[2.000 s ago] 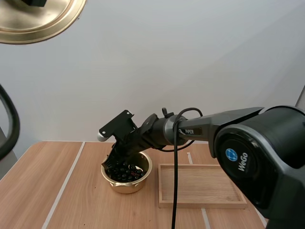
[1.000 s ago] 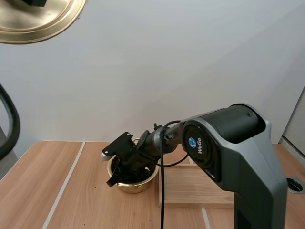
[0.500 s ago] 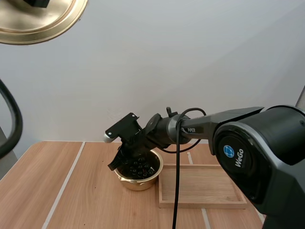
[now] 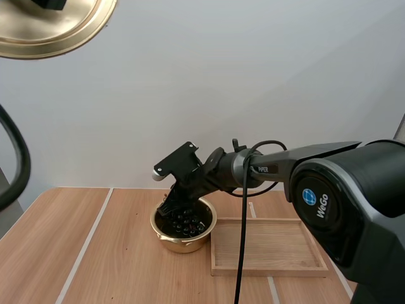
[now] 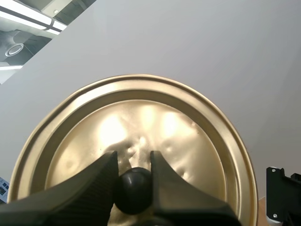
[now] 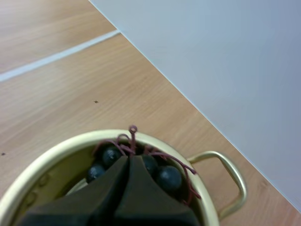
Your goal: Open the lid, put the grape in the pot, and close it
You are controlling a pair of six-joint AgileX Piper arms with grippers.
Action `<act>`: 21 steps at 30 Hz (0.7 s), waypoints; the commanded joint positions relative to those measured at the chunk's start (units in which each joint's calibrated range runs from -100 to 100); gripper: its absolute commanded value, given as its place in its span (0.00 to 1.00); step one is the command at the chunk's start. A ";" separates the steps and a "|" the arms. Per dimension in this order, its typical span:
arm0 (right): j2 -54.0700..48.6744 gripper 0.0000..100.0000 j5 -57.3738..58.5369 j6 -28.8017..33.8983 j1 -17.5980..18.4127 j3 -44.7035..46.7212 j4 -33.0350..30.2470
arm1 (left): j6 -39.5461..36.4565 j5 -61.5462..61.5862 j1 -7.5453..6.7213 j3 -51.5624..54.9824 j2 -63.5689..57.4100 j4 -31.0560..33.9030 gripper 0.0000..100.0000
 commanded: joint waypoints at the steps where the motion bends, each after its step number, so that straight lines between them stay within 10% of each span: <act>1: 1.54 0.00 -1.48 -0.44 -0.32 0.14 -0.42 | -0.38 0.00 -0.10 -0.10 0.20 -0.32 0.00; 21: 1.28 0.00 8.69 -0.44 -0.09 0.00 1.76 | -0.38 0.00 -0.10 -0.10 0.20 -0.32 0.00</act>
